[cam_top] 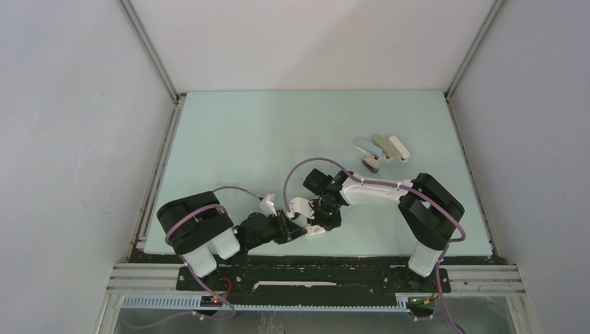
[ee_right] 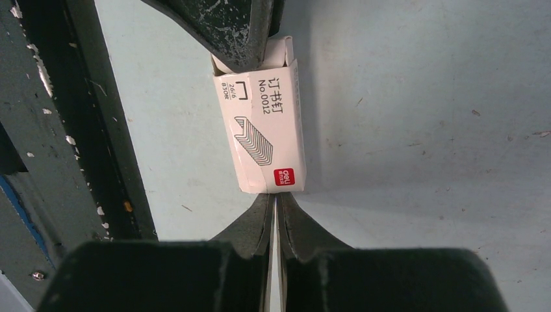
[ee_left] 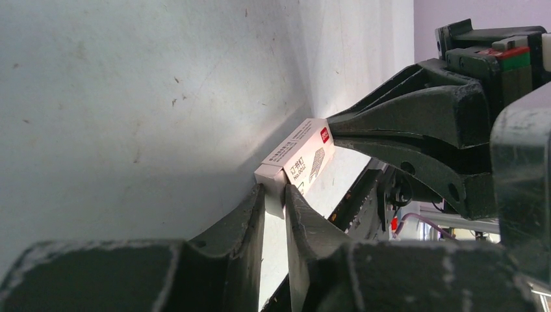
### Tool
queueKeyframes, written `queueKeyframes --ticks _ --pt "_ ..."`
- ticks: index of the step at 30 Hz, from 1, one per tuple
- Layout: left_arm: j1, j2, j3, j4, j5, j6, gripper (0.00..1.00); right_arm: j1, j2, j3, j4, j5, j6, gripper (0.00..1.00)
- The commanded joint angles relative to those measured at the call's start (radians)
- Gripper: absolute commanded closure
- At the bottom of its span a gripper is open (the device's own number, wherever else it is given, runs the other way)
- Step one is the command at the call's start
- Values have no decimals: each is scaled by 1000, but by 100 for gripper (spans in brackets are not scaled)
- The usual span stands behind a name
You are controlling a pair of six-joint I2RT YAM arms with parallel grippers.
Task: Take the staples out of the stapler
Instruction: Close the staple box at the center of the board.
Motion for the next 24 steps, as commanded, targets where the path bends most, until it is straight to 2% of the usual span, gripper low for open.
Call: queueKeyframes --ticks 1,18,24 --pt "6 -18 -15 46 9 -5 76 16 56 -11 54 -10 5 89" --pt "20 -45 -44 59 9 -2 74 17 62 -11 53 -8 5 89" --pt "29 -53 -58 59 6 1 76 16 64 -12 53 -9 5 89"
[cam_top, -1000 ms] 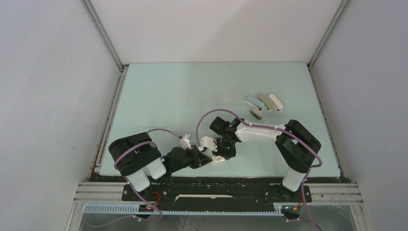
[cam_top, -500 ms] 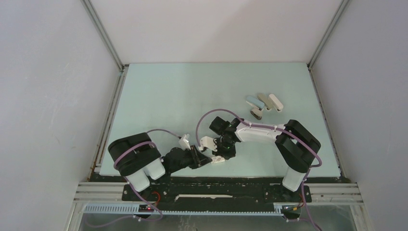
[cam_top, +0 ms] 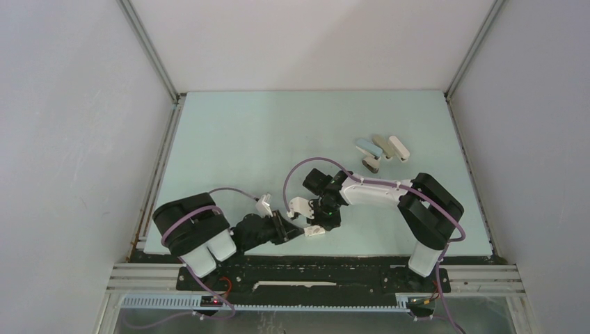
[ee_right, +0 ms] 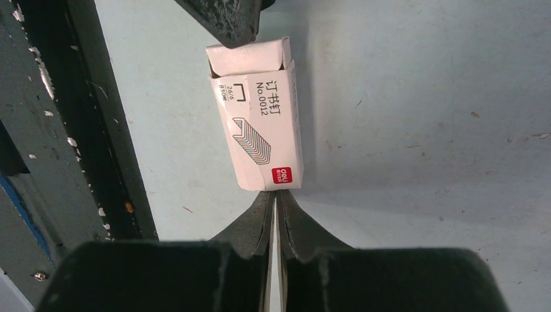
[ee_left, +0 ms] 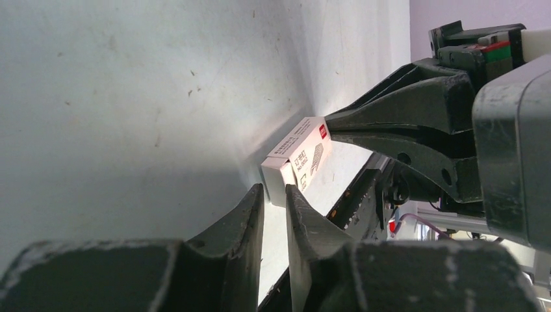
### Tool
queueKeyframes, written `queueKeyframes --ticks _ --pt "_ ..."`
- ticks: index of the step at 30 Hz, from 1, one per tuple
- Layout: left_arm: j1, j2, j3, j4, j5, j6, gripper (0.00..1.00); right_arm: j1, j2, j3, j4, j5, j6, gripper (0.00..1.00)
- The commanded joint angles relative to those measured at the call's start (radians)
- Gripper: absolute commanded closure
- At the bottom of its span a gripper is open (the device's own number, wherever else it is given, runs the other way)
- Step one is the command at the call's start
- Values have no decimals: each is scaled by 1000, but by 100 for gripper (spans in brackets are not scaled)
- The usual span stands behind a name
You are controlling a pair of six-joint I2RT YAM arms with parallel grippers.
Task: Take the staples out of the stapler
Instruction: Close the staple box at the center of the board.
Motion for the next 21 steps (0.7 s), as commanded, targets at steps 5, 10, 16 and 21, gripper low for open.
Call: queueKeyframes --ticks 5,10,16,21 --pt "17 -14 -18 35 3 3 83 16 61 -15 54 -7 2 88" --pt "18 18 -5 37 13 5 89 16 60 -15 55 -7 2 88" --pt "18 67 12 77 32 -3 90 18 61 -12 51 -10 2 89" --pt "16 111 26 117 51 -12 91 23 62 -12 52 -10 2 89"
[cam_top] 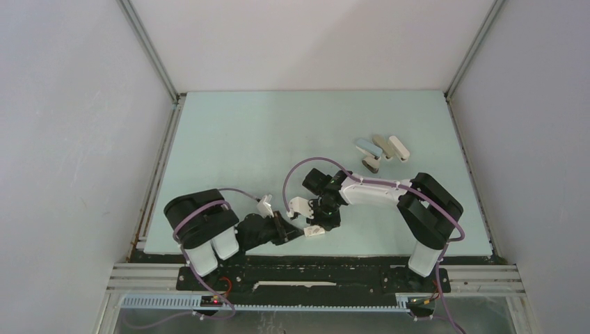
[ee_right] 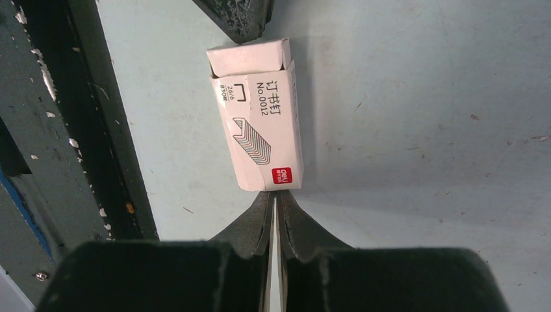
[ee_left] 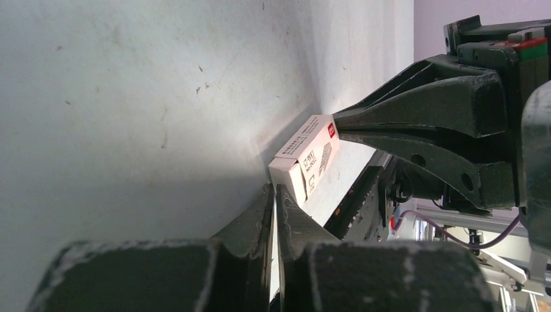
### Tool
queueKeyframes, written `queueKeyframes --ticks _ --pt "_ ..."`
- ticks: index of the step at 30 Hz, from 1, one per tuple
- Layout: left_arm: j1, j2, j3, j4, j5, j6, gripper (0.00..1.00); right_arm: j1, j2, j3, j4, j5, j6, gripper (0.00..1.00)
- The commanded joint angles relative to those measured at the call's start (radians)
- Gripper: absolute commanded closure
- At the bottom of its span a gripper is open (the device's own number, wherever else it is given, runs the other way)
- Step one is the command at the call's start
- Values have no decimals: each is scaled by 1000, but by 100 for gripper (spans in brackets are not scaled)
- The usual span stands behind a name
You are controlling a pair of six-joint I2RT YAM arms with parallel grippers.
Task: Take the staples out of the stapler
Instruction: Close the staple box at the center of the board.
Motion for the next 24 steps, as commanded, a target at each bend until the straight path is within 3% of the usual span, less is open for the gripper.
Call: queueKeyframes --ticks 1,24 --pt "4 37 24 61 27 -7 91 24 58 -16 53 -8 1 89" --pt "3 63 39 74 39 -10 91 32 54 -14 50 -25 2 88"
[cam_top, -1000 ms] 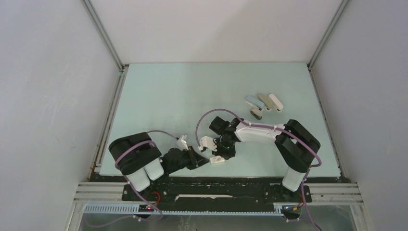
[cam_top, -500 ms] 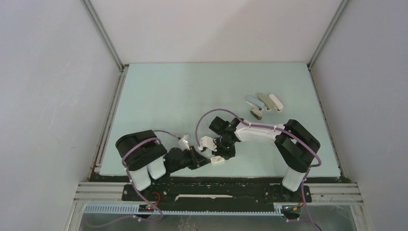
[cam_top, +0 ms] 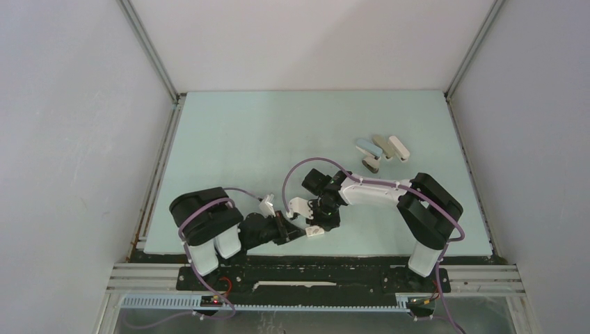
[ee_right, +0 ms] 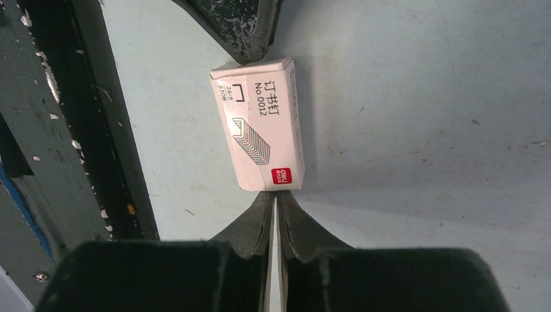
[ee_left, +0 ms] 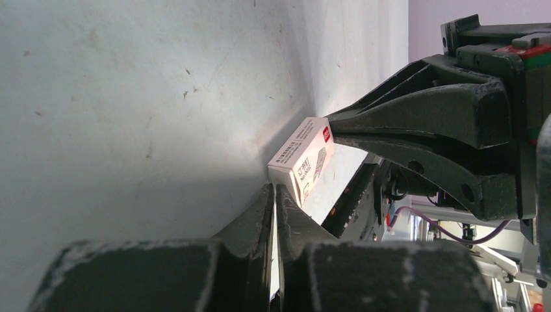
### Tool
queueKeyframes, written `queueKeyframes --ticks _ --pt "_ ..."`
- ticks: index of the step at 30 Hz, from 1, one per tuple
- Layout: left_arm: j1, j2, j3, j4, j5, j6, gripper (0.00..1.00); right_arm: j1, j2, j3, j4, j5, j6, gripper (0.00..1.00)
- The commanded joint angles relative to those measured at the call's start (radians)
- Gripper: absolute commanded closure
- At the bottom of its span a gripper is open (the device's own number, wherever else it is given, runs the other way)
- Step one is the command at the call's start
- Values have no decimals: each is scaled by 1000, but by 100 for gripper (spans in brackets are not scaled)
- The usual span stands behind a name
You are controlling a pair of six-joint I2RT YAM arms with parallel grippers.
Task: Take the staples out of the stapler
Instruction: Close the staple box at the center of the board.
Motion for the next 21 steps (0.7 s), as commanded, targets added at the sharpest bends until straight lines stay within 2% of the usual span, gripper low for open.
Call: queueKeyframes --ticks 1,21 --pt "2 10 20 29 11 -1 91 26 54 -15 49 -23 2 88" --pt "3 23 26 33 16 -1 90 28 47 -15 47 -24 1 86"
